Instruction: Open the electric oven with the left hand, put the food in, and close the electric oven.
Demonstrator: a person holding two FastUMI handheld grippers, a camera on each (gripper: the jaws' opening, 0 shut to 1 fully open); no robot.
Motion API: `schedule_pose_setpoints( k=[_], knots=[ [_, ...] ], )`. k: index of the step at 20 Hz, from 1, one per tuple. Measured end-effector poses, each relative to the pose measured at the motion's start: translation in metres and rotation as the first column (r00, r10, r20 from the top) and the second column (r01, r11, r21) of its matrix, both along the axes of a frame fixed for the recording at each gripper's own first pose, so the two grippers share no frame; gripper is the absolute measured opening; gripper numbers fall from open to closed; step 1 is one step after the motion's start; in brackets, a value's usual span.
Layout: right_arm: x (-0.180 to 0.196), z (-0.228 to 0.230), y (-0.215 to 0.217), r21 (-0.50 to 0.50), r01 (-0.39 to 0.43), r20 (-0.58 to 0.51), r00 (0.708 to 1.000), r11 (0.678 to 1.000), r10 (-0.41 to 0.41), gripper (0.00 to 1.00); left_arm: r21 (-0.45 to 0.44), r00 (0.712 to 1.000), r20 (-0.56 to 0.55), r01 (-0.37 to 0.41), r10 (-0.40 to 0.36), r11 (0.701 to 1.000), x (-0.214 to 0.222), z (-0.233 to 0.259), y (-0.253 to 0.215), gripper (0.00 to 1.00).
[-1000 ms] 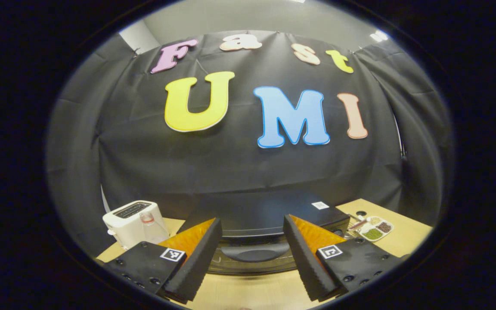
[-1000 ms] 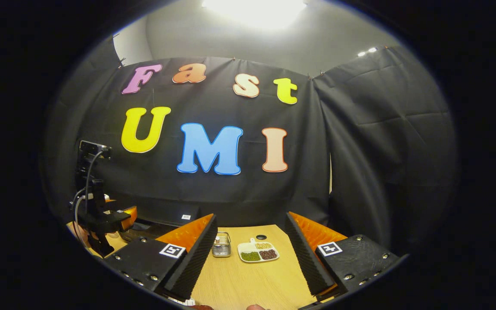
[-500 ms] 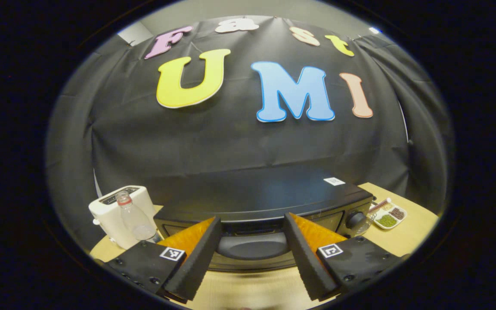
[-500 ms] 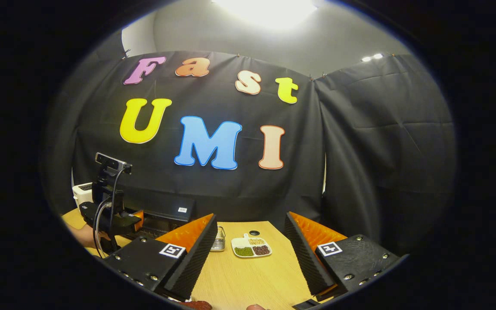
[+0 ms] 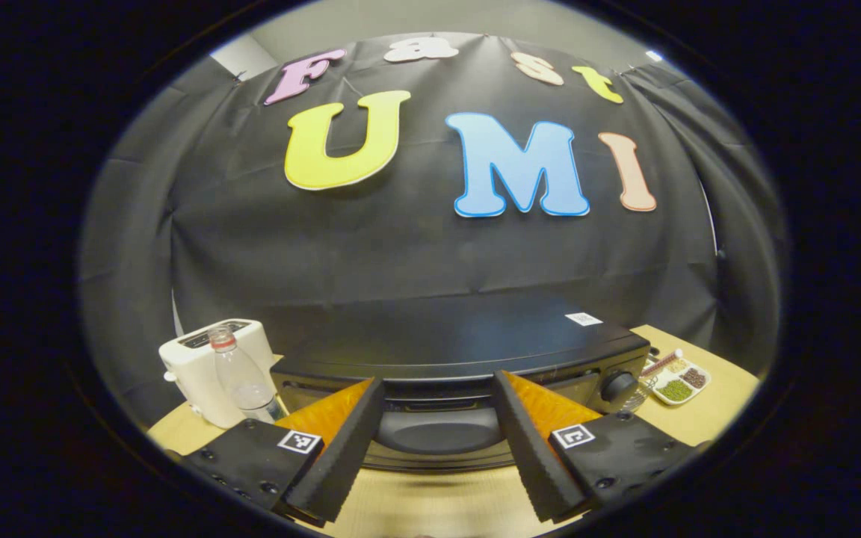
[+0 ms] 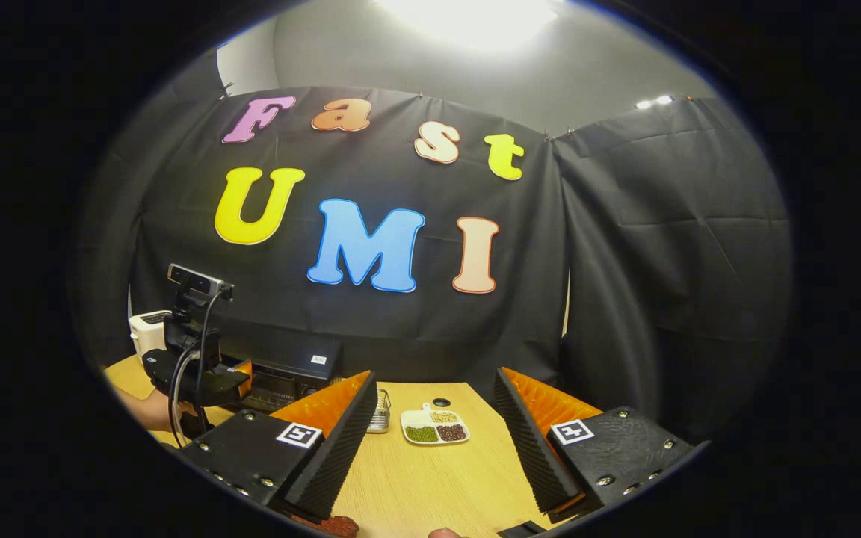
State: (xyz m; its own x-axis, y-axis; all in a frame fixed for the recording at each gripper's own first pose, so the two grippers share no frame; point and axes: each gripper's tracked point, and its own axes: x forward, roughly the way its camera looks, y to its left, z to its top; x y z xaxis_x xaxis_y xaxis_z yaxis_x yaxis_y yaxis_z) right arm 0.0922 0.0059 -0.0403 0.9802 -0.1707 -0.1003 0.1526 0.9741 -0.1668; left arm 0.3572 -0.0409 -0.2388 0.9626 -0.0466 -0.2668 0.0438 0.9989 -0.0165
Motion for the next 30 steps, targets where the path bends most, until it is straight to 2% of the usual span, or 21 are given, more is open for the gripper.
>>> schedule_pose_setpoints(
  k=[2,3,9,12,13,14,23,25,26,27,29,30],
  knots=[
    [0.001,0.0,0.001,0.004,-0.012,0.0,1.0,1.0,0.012,0.96,0.0,1.0,0.0,-0.002,0.002,1.0,-0.01,-0.001,-0.001,1.0],
    [0.001,-0.001,0.002,0.004,-0.018,-0.002,1.0,1.0,0.018,0.96,0.003,1.0,-0.001,-0.004,0.004,1.0,-0.014,-0.001,0.0,0.97],
    [-0.004,0.001,0.0,0.007,-0.055,0.003,0.998,0.998,0.055,0.96,0.012,1.0,-0.023,-0.01,0.01,1.0,-0.044,-0.008,0.0,1.0],
    [-0.006,-0.001,-0.002,0.015,-0.067,0.004,0.998,0.998,0.067,0.96,0.018,0.999,-0.047,-0.014,0.015,1.0,-0.06,-0.016,0.0,1.0],
    [-0.007,-0.002,-0.002,0.018,-0.071,0.002,0.997,0.997,0.071,0.96,0.022,0.998,-0.053,-0.014,0.015,1.0,-0.064,-0.017,-0.001,0.97],
    [-0.007,-0.003,-0.003,0.022,-0.075,0.001,0.997,0.997,0.075,0.96,0.024,0.998,-0.06,-0.014,0.015,1.0,-0.068,-0.02,-0.001,1.0],
    [-0.019,-0.004,-0.006,0.036,-0.1,-0.005,0.995,0.994,0.1,0.96,0.032,0.988,-0.151,-0.016,0.021,0.999,-0.11,-0.051,-0.004,1.0],
    [-0.021,-0.003,-0.007,0.034,-0.104,-0.007,0.995,0.994,0.104,0.96,0.017,0.985,-0.172,-0.024,0.026,1.0,-0.118,-0.059,-0.004,0.92],
    [-0.022,-0.003,-0.007,0.032,-0.105,-0.007,0.994,0.994,0.106,0.96,0.014,0.983,-0.183,-0.025,0.027,1.0,-0.122,-0.065,-0.004,1.0],
    [-0.023,-0.003,-0.007,0.032,-0.107,-0.008,0.994,0.994,0.107,0.96,0.013,0.981,-0.192,-0.026,0.028,1.0,-0.125,-0.068,-0.005,0.97],
    [-0.027,-0.004,-0.006,0.033,-0.111,-0.012,0.994,0.993,0.111,0.96,0.018,0.978,-0.208,-0.023,0.026,1.0,-0.13,-0.076,-0.006,0.97],
    [-0.028,-0.006,-0.007,0.033,-0.111,-0.017,0.994,0.993,0.111,0.96,0.02,0.976,-0.217,-0.022,0.026,1.0,-0.132,-0.079,-0.006,1.0]
  ],
)
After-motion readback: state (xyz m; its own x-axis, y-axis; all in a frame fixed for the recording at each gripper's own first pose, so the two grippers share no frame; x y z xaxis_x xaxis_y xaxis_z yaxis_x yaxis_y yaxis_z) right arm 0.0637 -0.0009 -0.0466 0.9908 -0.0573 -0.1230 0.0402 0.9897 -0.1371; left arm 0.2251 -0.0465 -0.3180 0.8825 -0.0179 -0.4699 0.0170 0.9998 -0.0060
